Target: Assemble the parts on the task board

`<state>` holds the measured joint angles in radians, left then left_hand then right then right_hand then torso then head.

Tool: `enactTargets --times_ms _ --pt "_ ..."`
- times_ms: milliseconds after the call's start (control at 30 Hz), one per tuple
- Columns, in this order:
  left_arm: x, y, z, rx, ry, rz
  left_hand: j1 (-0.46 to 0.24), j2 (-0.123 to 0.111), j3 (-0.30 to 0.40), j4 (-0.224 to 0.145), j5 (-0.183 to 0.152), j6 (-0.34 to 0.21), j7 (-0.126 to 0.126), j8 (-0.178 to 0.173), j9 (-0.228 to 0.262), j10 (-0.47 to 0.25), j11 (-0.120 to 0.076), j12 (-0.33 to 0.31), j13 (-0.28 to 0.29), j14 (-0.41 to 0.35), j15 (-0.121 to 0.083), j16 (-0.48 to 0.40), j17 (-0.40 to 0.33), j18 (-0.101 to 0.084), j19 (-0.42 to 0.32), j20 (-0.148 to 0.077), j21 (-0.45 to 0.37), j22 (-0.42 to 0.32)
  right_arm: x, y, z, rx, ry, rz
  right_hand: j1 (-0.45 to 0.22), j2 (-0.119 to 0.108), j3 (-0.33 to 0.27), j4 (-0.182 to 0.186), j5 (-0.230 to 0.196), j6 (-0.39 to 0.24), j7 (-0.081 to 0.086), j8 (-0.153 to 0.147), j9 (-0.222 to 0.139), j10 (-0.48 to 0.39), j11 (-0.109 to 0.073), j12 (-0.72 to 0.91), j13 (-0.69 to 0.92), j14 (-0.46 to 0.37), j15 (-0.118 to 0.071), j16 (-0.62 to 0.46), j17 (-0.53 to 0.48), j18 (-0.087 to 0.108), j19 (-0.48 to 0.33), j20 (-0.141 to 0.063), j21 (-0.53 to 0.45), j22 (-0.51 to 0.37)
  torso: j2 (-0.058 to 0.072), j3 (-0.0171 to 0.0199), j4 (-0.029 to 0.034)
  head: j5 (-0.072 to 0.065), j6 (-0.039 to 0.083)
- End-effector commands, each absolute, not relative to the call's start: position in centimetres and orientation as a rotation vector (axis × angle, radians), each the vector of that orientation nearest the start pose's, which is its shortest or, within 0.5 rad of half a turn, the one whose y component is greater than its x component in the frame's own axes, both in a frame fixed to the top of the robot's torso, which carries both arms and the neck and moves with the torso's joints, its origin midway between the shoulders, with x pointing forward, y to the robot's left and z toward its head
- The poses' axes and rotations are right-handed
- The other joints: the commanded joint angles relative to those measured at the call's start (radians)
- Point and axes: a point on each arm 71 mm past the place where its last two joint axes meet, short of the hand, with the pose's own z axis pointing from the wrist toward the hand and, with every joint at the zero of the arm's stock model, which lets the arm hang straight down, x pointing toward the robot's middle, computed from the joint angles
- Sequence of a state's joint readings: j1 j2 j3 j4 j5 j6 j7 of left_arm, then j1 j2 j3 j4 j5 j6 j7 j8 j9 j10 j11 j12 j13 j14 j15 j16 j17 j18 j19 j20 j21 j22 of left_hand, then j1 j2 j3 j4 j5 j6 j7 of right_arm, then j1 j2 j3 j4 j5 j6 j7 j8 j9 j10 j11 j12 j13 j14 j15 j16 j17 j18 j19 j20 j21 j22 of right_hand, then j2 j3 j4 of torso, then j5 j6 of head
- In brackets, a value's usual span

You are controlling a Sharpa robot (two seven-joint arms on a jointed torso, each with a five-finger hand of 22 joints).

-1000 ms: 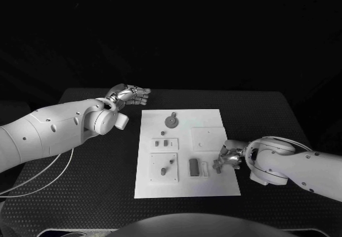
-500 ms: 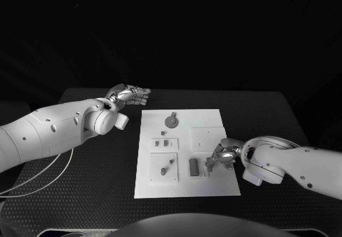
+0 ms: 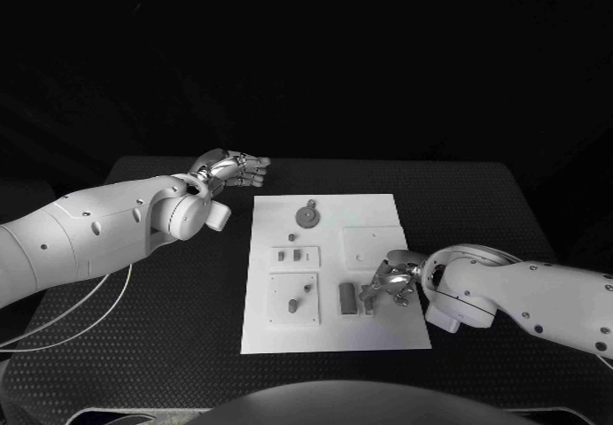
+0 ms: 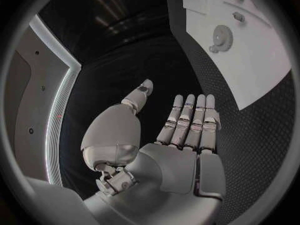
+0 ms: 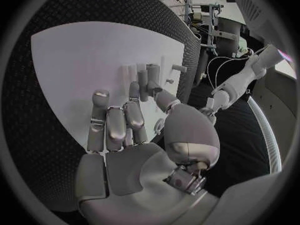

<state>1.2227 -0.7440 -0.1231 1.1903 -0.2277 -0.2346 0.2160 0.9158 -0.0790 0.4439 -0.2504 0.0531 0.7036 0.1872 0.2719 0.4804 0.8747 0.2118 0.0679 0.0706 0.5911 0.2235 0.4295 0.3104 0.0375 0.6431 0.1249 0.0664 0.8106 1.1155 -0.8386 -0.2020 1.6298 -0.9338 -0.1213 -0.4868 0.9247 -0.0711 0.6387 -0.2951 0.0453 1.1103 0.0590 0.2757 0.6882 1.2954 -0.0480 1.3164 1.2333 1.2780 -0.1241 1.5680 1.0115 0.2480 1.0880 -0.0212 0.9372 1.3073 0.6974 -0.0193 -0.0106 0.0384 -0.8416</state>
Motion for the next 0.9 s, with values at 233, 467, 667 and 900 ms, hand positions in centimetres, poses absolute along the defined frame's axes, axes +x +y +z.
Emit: enactTargets --times_ms 233,467,667,900 --pt "53.65 25.73 -22.10 -0.979 1.633 -1.191 0.006 -0.007 0.003 0.003 -0.002 0.000 0.037 0.005 0.001 -0.009 0.000 0.000 -0.001 -0.008 0.001 -0.005 0.001 -0.003 -0.004 0.000 0.003 -0.001 40.25 -19.22 -30.96 0.369 2.466 0.513 0.040 0.037 -0.004 0.001 0.005 0.003 0.003 -0.001 0.000 -0.004 0.002 -0.008 -0.003 -0.005 -0.005 -0.002 -0.005 0.014 -0.003 0.001 0.002 0.015 0.000 -0.0010 -0.0004 0.002 -0.003" --pt "53.65 25.70 -22.10 -0.979 1.634 -1.192 0.006 -0.007 0.003 0.003 -0.002 0.000 0.037 0.006 0.001 -0.009 0.000 0.001 -0.001 -0.008 0.001 -0.005 0.002 -0.003 -0.004 0.000 0.003 -0.001 40.43 -19.35 -31.03 0.368 2.453 0.502 0.039 0.037 -0.004 0.000 0.005 0.003 0.003 -0.002 0.000 -0.004 0.002 -0.008 -0.003 -0.004 -0.005 -0.003 -0.004 0.014 -0.003 0.001 0.002 0.015 0.000 -0.0010 -0.0006 0.002 -0.002" --pt "53.65 25.74 -22.11 -0.979 1.633 -1.191 0.006 -0.007 0.003 0.003 -0.002 -0.001 0.037 0.006 0.001 -0.009 0.000 0.001 -0.001 -0.009 0.001 -0.005 0.002 -0.003 -0.004 0.000 0.003 -0.001 40.47 -19.31 -31.21 0.367 2.452 0.499 0.039 0.037 -0.005 0.000 0.005 0.003 0.003 -0.002 -0.001 -0.003 0.003 -0.008 -0.003 -0.005 -0.005 -0.003 -0.005 0.014 -0.004 0.001 0.002 0.015 0.000 -0.0009 0.0001 0.003 -0.003" --pt "53.65 25.75 -22.11 -0.980 1.634 -1.191 0.006 -0.007 0.003 0.004 -0.002 -0.001 0.037 0.006 0.001 -0.009 0.000 0.001 -0.001 -0.009 0.001 -0.005 0.002 -0.003 -0.004 0.000 0.003 -0.001 40.59 -19.37 -31.34 0.379 2.441 0.495 0.029 0.038 -0.011 0.002 0.005 0.002 0.005 -0.004 -0.003 -0.009 0.004 -0.015 -0.009 -0.008 -0.005 -0.004 -0.009 0.014 -0.005 0.004 0.000 0.014 0.000 -0.0014 0.0005 0.004 -0.003"
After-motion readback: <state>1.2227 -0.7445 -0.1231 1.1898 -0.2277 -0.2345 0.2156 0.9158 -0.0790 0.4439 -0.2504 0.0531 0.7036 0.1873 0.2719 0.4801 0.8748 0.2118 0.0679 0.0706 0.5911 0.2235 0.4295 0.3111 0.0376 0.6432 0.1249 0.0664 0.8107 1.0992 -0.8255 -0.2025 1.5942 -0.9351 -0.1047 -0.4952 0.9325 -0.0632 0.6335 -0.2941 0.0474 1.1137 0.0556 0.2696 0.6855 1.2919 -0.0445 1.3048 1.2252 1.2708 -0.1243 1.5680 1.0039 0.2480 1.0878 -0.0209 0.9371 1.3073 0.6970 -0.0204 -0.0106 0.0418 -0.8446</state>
